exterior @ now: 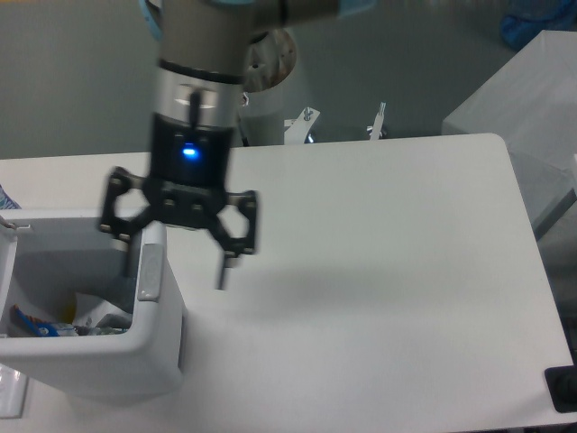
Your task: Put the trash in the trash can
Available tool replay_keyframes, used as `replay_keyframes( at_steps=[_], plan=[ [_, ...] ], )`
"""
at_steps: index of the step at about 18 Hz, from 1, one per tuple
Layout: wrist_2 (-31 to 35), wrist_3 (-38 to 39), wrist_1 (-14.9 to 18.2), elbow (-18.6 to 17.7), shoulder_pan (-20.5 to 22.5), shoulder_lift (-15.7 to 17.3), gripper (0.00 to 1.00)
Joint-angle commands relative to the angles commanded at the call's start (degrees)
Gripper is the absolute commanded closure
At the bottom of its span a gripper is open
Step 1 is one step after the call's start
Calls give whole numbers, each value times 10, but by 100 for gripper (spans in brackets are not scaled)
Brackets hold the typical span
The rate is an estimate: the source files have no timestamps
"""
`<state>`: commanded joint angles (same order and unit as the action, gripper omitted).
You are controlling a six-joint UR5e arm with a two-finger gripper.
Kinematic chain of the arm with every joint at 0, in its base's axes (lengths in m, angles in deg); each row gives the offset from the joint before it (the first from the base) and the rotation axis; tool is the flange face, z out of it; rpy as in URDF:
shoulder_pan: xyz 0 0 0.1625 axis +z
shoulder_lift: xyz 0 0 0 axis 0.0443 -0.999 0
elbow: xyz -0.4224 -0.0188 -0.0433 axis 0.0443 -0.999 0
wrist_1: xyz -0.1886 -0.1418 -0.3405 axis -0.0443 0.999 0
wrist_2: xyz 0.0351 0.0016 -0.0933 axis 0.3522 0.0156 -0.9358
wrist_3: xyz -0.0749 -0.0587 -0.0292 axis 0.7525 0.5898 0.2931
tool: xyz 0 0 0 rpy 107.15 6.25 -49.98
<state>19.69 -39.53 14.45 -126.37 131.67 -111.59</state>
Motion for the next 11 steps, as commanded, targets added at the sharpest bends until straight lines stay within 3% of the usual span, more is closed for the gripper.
replay_keyframes(
  at_steps=[3, 6, 11],
  plan=[
    [57, -71, 21, -1, 11, 6, 0],
    [65, -147, 82, 4, 41, 17, 0],
    [109, -440, 185, -11, 74, 56, 0]
  ],
)
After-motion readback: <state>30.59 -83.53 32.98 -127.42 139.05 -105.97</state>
